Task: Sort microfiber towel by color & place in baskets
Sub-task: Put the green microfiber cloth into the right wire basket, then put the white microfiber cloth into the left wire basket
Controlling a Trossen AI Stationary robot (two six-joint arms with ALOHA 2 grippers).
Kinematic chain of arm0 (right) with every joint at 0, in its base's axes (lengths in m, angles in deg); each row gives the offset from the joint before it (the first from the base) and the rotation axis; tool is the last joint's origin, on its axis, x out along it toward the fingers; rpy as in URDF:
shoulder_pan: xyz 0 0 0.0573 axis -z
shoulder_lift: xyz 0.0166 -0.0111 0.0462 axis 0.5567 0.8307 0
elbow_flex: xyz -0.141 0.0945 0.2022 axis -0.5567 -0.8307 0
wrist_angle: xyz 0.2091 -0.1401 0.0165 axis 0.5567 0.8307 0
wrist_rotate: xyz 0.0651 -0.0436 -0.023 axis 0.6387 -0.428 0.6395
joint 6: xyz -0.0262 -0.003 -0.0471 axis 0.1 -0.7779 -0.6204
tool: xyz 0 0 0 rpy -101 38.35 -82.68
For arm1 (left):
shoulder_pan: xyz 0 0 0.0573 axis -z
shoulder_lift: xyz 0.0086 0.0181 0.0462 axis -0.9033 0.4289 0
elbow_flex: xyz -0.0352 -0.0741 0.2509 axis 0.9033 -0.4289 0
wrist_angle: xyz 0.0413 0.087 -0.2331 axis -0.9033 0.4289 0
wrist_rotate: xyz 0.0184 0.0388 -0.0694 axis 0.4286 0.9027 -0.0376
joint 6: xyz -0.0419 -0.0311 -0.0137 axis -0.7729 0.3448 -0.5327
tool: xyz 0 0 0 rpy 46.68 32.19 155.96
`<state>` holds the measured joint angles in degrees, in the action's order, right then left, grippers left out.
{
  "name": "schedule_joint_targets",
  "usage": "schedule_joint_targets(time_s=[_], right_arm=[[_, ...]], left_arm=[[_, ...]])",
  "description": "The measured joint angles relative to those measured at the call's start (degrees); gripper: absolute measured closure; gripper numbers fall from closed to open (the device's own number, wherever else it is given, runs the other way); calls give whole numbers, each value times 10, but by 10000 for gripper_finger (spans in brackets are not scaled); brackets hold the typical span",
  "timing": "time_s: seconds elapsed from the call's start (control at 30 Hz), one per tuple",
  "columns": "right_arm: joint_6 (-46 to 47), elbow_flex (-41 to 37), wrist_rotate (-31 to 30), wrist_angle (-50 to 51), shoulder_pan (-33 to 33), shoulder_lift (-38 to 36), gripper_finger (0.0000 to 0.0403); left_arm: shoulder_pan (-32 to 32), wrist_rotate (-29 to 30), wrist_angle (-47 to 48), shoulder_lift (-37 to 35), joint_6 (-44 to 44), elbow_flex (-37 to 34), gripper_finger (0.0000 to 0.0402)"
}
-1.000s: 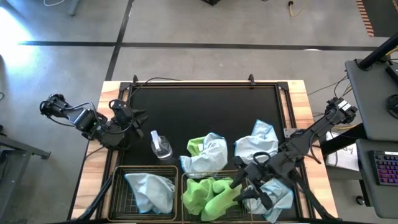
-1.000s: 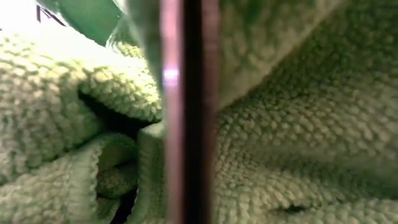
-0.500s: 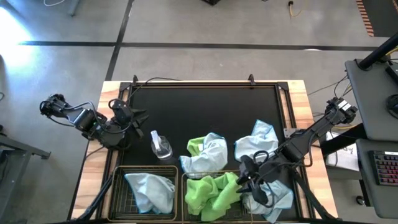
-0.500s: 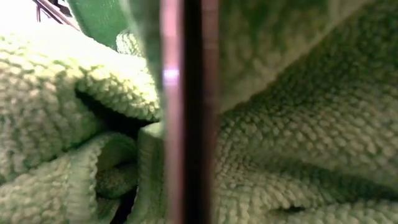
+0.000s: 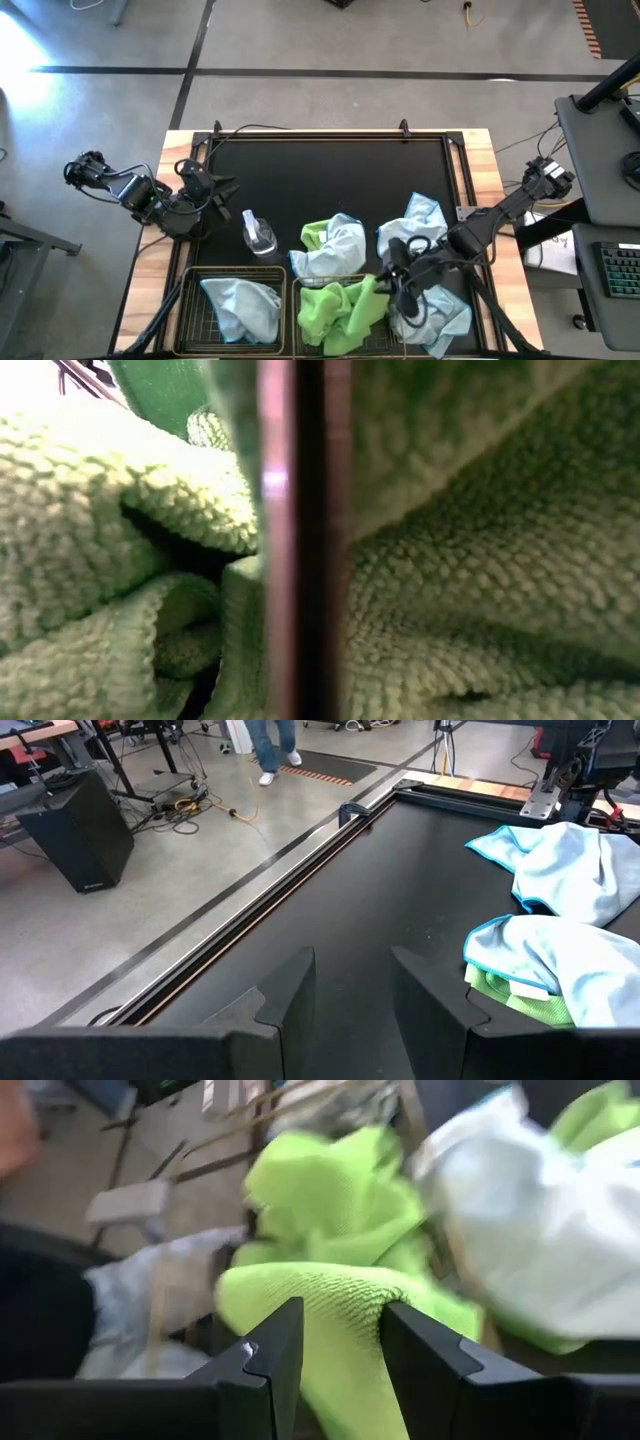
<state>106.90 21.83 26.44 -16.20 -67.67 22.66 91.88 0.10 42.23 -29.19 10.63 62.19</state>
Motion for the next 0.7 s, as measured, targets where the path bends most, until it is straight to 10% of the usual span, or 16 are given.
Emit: schedule_joint_targets(time_s=[0.2,0.43,0.7], right_arm=[[3,0,1,8,46,0,280],[41,0,216,17,48,25,282],[193,0,264,123,47,67,281]], left_arm=[[0,0,-1,0,0,0,288],[0,0,-1,0,10,0,288],[0,0,-5,0,15,0,288]])
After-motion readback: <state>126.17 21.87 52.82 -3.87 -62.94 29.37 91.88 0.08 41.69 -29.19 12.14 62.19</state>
